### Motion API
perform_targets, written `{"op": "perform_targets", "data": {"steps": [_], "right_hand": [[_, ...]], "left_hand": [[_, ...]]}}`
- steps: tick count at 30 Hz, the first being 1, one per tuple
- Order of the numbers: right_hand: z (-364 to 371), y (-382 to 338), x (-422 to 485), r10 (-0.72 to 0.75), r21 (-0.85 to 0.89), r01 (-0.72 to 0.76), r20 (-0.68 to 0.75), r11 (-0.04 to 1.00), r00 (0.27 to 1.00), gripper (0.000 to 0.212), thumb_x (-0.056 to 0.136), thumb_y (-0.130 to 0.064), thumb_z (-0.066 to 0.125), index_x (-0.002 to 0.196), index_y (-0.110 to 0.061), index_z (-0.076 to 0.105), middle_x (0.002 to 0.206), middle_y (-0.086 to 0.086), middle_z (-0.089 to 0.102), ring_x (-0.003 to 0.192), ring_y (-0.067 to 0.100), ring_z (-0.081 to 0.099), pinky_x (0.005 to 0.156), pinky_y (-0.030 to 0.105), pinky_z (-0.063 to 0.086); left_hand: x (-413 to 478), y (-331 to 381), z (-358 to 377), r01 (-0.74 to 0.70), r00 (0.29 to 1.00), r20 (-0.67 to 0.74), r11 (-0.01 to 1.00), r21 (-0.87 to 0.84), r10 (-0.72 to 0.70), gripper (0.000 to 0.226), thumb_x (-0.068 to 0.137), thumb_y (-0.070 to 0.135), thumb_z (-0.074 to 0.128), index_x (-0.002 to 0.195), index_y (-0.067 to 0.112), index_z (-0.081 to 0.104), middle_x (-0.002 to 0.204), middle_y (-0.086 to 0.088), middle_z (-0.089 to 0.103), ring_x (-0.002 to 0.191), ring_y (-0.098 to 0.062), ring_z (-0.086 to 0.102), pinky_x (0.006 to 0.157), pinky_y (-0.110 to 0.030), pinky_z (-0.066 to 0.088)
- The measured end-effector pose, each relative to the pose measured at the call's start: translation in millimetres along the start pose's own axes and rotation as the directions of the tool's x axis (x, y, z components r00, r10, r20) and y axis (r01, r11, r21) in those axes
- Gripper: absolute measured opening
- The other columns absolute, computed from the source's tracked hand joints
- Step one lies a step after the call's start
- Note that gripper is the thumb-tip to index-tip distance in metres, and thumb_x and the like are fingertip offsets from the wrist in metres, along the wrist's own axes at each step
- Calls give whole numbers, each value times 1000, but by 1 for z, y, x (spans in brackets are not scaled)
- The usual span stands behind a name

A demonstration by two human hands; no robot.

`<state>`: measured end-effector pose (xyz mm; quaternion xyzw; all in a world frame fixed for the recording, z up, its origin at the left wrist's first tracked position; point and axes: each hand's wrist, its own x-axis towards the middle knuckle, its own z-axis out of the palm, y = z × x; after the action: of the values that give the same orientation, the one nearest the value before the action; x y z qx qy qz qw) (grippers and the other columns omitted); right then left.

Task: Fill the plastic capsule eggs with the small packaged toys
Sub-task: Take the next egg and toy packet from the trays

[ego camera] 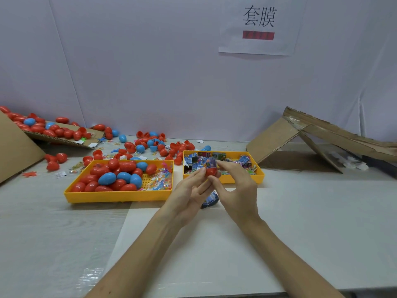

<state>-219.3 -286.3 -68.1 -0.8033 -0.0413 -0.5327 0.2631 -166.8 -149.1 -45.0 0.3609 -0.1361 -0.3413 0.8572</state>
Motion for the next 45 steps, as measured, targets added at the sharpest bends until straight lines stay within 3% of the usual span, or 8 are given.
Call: {"op": "perform_targets", "data": {"steps": [3,7,13,18,25,30,37,45], "right_hand": [[1,1,-1,-19,-44,18,-7,999,1000,32,82,-14,80,113,-6,74,110,4,74,104,21,68,93,35,51],[2,3,0,-59,-63,57,-28,996,998,29,82,-16,77,110,-6,75,109,3,74,104,16,67,92,35,53],[3,7,-1,-103,-73,100,-32,992,994,25,83,-13,76,107,-6,76,106,3,74,102,16,65,89,36,51],[2,5,-1,-104,-81,102,-27,992,994,26,83,-14,76,108,-6,76,105,3,74,101,16,65,88,39,52],[-1,-2,3,-3,-56,3,9,998,1000,34,85,-22,74,116,-10,73,112,0,73,107,17,66,92,46,52],[-1,-1,1,-64,-91,63,-10,994,998,31,83,-18,76,113,-9,75,110,1,74,105,14,65,92,36,50],[0,5,0,-138,-137,132,-32,982,990,26,82,-16,76,105,-6,77,104,3,76,102,13,63,92,27,46],[-1,4,0,-113,-125,109,-22,986,993,27,85,-18,75,111,-10,75,107,0,74,103,13,64,94,24,43]], "left_hand": [[-1,-1,1,2,1000,7,999,35,-2,22,98,23,63,99,12,82,120,-15,72,116,-22,69,91,-29,58],[0,-1,1,-5,1000,6,997,76,5,32,99,30,62,118,6,72,126,-15,70,120,-24,66,92,-30,58],[2,-2,-2,30,999,10,993,110,-31,22,96,27,64,104,13,81,125,-16,70,117,-26,68,90,-31,59],[2,-2,-2,47,999,18,989,141,-50,31,96,30,65,118,10,72,123,-14,71,116,-25,68,91,-32,59],[3,-1,-2,83,995,53,993,78,-88,32,103,30,52,107,15,80,127,-10,70,121,-24,65,99,-38,51],[4,-1,-1,78,995,48,987,141,-86,42,101,42,53,126,13,70,128,-10,70,123,-23,65,105,-41,48],[5,-3,-2,80,995,28,959,271,-91,50,97,48,54,132,14,63,129,-7,69,124,-22,64,110,-43,46],[6,-3,-3,88,993,49,958,275,-105,52,101,46,49,137,10,57,133,-8,67,125,-22,63,111,-44,45]]}}
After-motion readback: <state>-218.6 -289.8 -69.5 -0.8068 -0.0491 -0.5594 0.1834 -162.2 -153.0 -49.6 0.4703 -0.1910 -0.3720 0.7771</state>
